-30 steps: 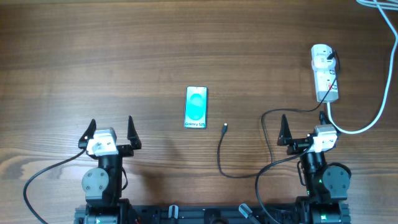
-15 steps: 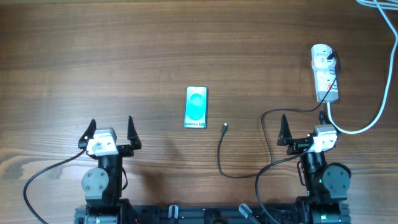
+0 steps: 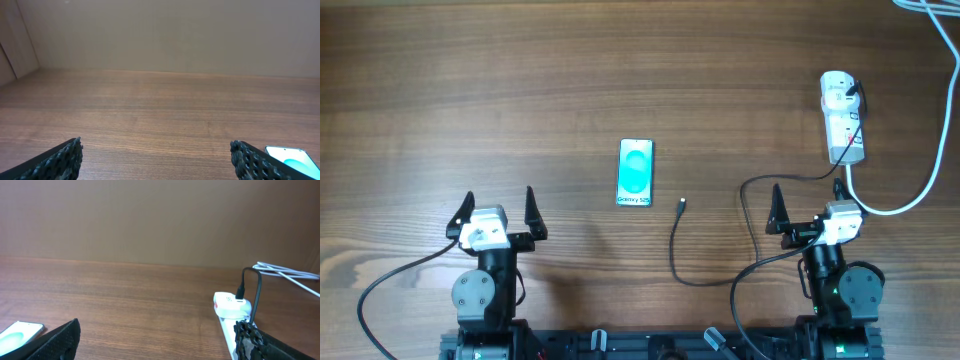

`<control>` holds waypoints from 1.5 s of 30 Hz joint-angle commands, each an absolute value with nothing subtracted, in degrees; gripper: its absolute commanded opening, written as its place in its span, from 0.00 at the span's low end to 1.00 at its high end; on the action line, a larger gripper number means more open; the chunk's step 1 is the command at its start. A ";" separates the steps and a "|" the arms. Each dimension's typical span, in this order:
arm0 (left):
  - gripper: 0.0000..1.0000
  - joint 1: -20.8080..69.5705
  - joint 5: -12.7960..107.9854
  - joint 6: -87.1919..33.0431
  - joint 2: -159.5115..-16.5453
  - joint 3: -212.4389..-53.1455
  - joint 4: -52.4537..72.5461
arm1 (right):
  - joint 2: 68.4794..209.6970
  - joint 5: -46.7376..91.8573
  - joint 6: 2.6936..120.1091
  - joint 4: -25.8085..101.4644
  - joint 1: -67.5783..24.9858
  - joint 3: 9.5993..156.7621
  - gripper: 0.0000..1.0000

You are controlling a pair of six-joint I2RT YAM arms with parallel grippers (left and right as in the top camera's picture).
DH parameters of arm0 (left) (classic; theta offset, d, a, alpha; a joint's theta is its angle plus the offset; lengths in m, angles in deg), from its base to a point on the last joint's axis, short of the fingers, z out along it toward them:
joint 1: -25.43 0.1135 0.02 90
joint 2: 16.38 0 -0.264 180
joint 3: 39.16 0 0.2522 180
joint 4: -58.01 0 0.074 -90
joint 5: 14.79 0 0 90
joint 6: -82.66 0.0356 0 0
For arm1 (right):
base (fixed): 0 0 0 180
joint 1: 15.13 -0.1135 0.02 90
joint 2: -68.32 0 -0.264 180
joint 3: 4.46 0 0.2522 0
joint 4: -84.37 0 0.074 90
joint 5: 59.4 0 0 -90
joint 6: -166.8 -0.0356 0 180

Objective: Plug charger to phone and switch on socket

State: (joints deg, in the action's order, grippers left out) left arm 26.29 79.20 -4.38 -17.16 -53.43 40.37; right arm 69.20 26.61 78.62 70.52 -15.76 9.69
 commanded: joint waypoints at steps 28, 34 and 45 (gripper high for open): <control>1.00 26.34 78.70 -3.26 -16.55 -53.23 40.31 | 68.52 27.38 79.24 70.62 -15.82 9.60 1.00; 1.00 26.34 75.94 -3.33 -16.55 -53.23 41.60 | 68.52 27.38 79.24 70.62 -15.82 9.60 1.00; 1.00 26.34 21.50 -15.61 -16.55 -53.23 70.40 | 68.52 27.38 79.24 70.62 -15.82 9.60 1.00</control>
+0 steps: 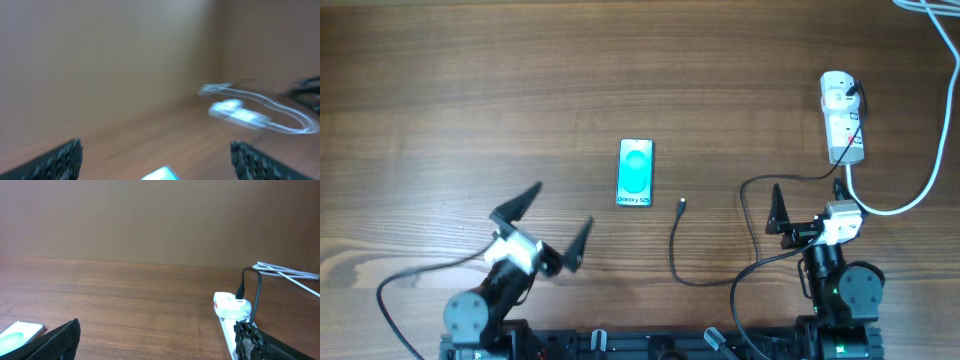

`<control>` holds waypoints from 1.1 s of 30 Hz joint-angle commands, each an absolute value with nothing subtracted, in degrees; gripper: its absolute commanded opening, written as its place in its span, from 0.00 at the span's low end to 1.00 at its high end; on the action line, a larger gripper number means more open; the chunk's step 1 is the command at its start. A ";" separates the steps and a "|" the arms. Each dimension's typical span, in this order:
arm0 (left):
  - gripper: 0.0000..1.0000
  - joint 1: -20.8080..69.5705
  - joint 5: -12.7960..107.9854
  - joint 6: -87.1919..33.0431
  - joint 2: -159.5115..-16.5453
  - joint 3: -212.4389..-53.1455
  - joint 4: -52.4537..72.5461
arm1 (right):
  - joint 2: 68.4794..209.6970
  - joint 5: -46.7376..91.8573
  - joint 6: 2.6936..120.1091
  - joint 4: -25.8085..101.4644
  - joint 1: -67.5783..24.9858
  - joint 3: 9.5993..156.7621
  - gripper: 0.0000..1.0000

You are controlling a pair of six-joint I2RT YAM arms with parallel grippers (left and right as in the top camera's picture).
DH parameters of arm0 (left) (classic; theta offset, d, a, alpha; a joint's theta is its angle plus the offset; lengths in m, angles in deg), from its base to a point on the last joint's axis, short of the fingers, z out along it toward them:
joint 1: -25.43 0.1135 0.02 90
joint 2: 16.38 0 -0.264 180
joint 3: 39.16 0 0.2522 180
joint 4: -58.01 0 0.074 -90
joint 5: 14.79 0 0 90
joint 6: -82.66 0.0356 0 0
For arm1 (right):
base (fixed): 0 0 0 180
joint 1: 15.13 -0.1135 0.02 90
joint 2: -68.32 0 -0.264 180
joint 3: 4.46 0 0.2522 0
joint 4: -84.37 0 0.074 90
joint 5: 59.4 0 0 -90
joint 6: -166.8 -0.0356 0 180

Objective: Plug charger to phone and switch on socket
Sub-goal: 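Move the left gripper over the Galaxy S25 phone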

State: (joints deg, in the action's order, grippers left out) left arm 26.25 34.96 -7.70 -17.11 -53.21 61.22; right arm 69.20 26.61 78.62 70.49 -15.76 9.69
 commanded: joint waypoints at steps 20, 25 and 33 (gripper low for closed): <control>1.00 26.27 21.65 -30.36 -59.87 -103.96 32.94 | 68.52 27.38 79.21 70.62 -15.82 9.60 1.00; 0.99 23.23 27.44 -31.81 -67.49 -105.21 27.78 | 68.52 27.38 79.26 70.62 -15.82 9.60 1.00; 0.99 5.53 66.68 -24.86 -90.88 -131.57 -10.86 | 68.52 27.38 79.24 70.62 -15.82 9.60 1.00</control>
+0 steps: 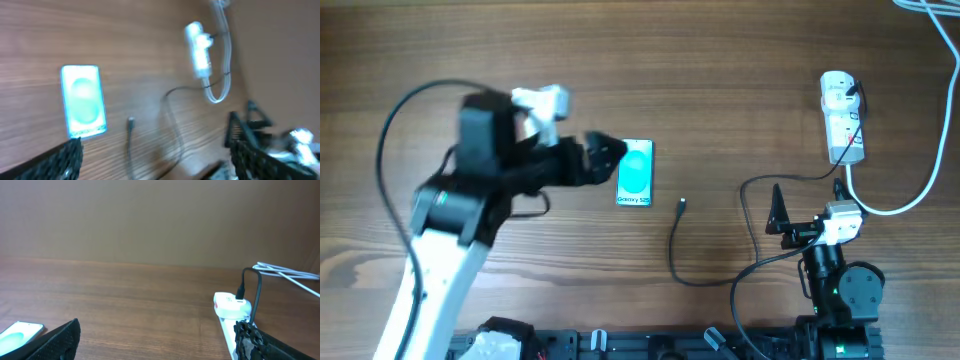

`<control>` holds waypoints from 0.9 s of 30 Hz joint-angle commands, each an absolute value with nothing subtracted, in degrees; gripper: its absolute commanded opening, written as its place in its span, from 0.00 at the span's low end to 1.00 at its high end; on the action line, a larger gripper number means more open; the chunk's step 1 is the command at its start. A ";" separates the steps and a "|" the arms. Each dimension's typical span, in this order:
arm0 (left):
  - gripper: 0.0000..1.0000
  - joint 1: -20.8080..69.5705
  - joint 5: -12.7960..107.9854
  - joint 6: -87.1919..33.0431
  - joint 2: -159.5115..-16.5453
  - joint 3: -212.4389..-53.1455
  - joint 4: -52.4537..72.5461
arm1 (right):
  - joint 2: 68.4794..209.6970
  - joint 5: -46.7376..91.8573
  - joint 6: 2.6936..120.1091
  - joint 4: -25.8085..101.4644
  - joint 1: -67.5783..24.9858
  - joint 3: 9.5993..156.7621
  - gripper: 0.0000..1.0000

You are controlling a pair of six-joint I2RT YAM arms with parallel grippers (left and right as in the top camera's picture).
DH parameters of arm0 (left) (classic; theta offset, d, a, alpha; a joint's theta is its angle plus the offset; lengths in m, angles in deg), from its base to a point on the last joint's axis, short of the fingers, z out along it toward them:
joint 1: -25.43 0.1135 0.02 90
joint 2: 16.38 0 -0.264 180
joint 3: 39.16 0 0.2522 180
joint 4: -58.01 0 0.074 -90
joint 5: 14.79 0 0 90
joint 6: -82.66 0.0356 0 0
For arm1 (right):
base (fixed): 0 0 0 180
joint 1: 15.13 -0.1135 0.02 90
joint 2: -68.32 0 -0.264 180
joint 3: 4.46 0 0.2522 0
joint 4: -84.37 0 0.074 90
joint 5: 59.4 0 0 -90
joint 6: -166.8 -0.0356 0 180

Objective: Plug charger to phone and switch on socket
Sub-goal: 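Move the left gripper over the Galaxy S25 phone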

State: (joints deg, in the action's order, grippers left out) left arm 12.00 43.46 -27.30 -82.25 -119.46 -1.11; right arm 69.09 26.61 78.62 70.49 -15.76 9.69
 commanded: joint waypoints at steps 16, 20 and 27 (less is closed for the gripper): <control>1.00 -5.05 71.72 -40.72 -120.67 -149.95 -27.73 | 68.52 27.38 79.24 70.62 -15.82 9.60 1.00; 1.00 -5.99 77.06 -45.60 -123.71 -149.95 -28.17 | 68.52 27.38 79.24 70.62 -15.82 9.60 1.00; 1.00 -6.08 77.65 -45.53 -125.85 -149.91 -24.28 | 68.52 27.38 79.24 70.62 -15.82 9.60 1.00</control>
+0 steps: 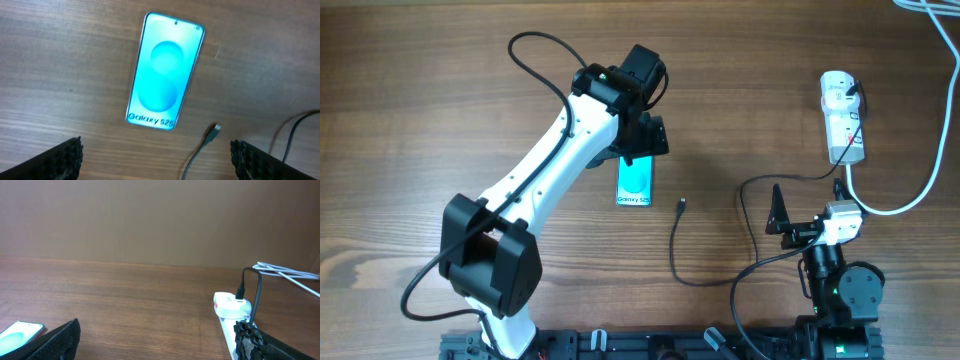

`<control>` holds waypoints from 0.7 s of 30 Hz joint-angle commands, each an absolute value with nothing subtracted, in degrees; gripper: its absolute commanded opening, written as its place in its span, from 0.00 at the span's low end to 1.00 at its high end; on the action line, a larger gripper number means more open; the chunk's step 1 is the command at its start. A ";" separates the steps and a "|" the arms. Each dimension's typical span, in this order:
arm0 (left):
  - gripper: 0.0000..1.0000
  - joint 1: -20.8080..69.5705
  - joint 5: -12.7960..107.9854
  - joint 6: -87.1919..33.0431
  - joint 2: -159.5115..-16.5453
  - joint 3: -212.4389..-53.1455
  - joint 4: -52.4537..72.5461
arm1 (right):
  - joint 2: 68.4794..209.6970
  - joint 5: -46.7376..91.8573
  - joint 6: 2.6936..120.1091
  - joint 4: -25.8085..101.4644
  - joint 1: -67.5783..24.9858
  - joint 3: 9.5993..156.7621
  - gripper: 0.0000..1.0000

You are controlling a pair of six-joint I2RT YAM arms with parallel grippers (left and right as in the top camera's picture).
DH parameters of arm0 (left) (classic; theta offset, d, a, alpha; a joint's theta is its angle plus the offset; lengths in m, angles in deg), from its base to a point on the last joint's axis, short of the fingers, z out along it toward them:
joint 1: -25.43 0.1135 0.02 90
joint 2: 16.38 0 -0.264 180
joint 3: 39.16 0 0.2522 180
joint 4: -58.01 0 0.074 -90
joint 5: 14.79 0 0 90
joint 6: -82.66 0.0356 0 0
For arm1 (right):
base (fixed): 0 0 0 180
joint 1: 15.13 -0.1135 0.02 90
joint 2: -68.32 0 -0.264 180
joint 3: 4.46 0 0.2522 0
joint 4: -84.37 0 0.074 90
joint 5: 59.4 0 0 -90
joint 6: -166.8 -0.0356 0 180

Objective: Plug charger to phone and switch on socket
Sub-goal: 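Move the left gripper over the Galaxy S25 phone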

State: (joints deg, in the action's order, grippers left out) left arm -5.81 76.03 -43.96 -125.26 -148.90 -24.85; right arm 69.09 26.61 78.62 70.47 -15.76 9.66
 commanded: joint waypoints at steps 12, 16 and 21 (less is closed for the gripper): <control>1.00 -6.23 77.87 -38.80 -127.36 -145.21 -18.97 | 68.52 27.38 79.21 70.62 -15.82 9.60 1.00; 1.00 -6.23 76.36 -37.34 -130.46 -144.77 -17.42 | 68.52 27.38 79.24 70.62 -15.82 9.60 1.00; 1.00 -6.34 75.24 -35.87 -134.70 -144.77 -17.15 | 68.52 27.38 79.26 70.62 -15.82 9.60 1.00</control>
